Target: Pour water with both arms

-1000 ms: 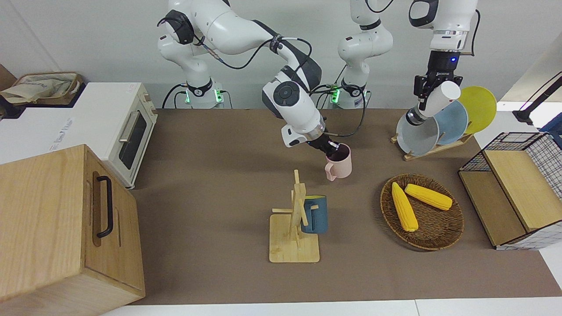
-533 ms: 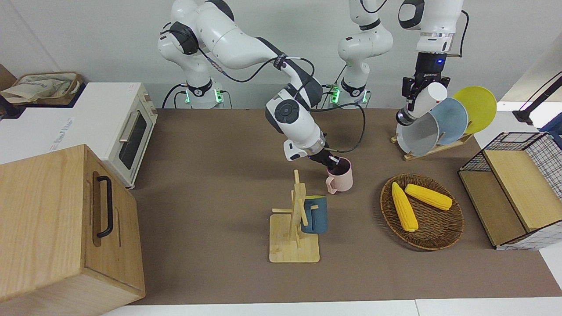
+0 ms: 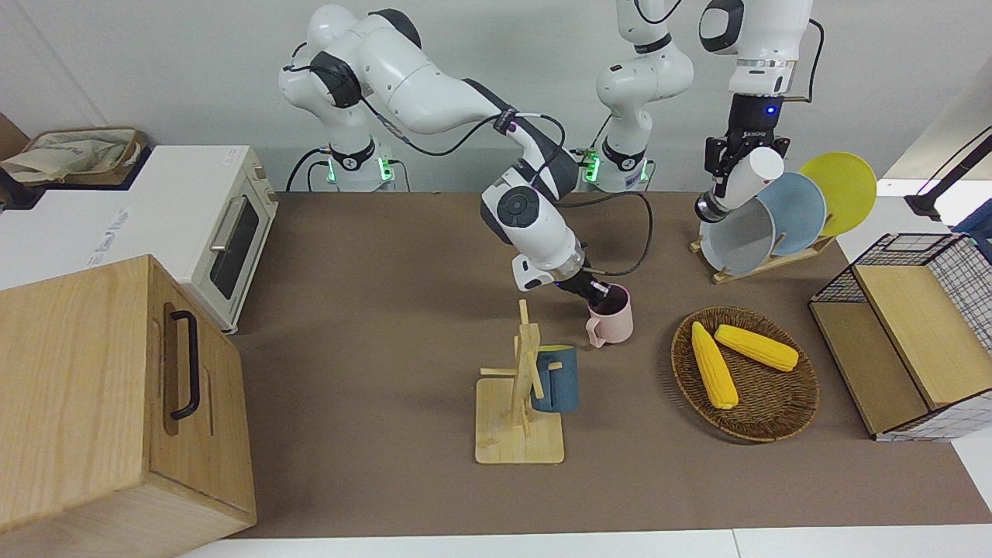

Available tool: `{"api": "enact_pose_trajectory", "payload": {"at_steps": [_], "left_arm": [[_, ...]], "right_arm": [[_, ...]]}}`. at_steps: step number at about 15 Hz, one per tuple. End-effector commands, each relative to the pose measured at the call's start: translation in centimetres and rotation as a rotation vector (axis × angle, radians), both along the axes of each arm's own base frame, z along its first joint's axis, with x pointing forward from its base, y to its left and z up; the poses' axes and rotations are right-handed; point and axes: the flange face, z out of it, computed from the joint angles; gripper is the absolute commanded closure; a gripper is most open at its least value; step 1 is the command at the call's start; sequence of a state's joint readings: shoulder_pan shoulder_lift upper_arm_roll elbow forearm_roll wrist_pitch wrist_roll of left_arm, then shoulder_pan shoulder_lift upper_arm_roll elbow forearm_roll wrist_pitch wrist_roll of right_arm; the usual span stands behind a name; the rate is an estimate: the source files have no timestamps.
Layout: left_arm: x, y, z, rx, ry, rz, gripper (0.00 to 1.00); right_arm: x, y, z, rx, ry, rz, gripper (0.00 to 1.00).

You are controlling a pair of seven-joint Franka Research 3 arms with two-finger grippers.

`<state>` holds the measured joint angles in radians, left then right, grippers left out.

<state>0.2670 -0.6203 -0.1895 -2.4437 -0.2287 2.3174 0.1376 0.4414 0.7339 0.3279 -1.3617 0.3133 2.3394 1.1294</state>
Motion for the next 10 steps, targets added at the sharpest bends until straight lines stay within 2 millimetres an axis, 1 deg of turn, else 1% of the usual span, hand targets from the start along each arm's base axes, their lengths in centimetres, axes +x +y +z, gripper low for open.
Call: {"api": "enact_pose_trajectory", "payload": {"at_steps": [1, 2, 3, 4, 6, 7, 10], "left_arm": [[-0.63, -0.47, 0.69, 0.015, -0.022, 0.012, 1.0], [-0.67, -0.53, 0.67, 0.015, -0.022, 0.01, 1.0], [-0.68, -0.48, 0.65, 0.015, -0.02, 0.01, 1.0], [-0.65, -0.47, 0.59, 0.015, -0.019, 0.01, 1.0], [-0.68, -0.48, 0.65, 0.015, -0.02, 0.012, 1.0], [-0.65, -0.47, 0.59, 0.014, -0.019, 0.012, 1.0], [-0.66, -0.41, 0.57, 0.015, -0.017, 0.012, 1.0]], "right_arm": [[0.32, 0.54, -0.03, -0.006, -0.009, -0.024, 0.901], [0.32, 0.54, -0.03, -0.006, -0.009, -0.024, 0.894], [0.32, 0.54, -0.03, -0.006, -0.009, -0.024, 0.84], [0.32, 0.54, -0.03, -0.006, -0.009, -0.024, 0.724], [0.54, 0.28, -0.11, -0.01, -0.012, -0.027, 0.693], [0.59, 0.21, -0.13, -0.01, -0.012, -0.029, 0.61], [0.58, 0.23, -0.15, -0.015, -0.018, -0.023, 0.442]]}}
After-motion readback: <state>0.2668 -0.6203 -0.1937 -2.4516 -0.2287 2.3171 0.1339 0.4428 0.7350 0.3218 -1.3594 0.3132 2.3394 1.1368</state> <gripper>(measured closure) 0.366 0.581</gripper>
